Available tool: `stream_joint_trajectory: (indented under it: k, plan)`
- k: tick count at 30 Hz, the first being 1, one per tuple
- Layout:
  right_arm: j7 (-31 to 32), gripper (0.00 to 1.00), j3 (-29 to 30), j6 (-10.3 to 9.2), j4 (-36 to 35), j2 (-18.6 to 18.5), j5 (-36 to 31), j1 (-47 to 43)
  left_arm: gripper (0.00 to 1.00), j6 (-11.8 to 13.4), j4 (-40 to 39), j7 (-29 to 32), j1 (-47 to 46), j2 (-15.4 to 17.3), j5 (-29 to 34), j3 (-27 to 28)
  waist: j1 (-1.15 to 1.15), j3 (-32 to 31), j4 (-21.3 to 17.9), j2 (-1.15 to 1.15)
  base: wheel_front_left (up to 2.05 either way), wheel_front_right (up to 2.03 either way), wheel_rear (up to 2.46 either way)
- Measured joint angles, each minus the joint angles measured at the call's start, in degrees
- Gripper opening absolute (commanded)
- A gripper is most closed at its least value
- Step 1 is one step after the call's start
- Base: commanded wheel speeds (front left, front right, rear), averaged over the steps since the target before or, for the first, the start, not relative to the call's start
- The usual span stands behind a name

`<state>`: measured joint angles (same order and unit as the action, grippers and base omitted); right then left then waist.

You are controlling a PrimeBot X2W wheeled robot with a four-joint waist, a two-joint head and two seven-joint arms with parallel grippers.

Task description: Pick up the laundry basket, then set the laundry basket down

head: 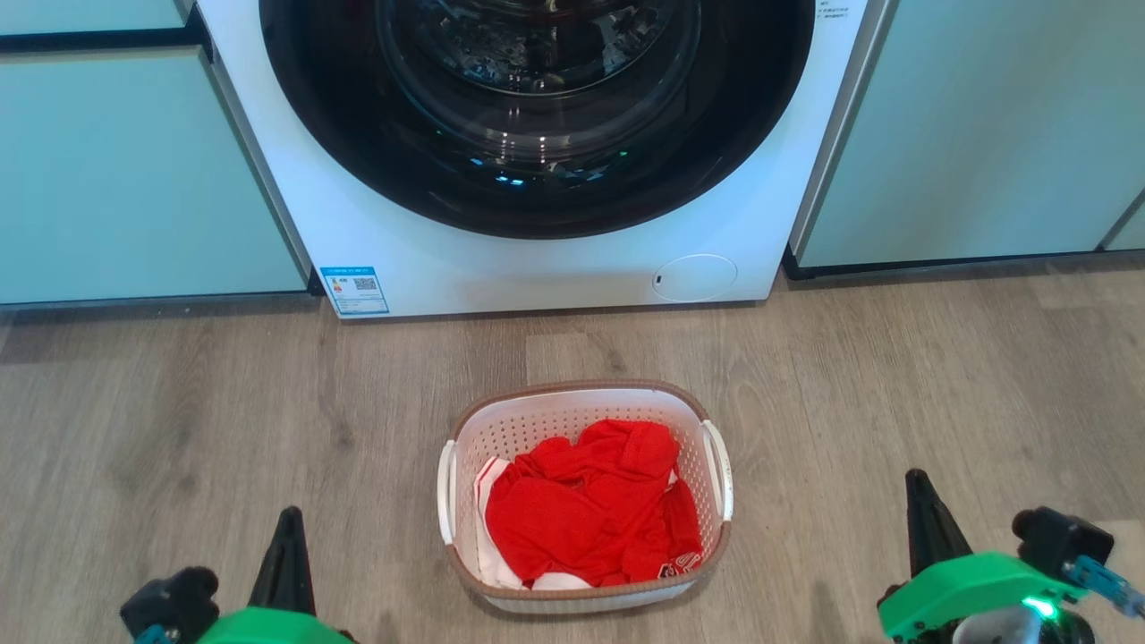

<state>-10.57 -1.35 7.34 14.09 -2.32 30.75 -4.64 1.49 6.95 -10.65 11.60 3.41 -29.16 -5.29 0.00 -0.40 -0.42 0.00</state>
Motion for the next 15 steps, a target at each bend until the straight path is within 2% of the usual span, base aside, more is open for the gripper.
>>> stream_joint_trajectory:
  k: [15]
  plan:
    - [2.0, 0.00, 1.0, 0.00, 0.2, -0.2, 9.2, 1.2, 0.00, -1.5, 1.3, 2.0, -2.0, 0.2, -9.5, 0.5, 0.00, 0.1, 0.1, 0.00, 0.00, 0.00, 0.00]
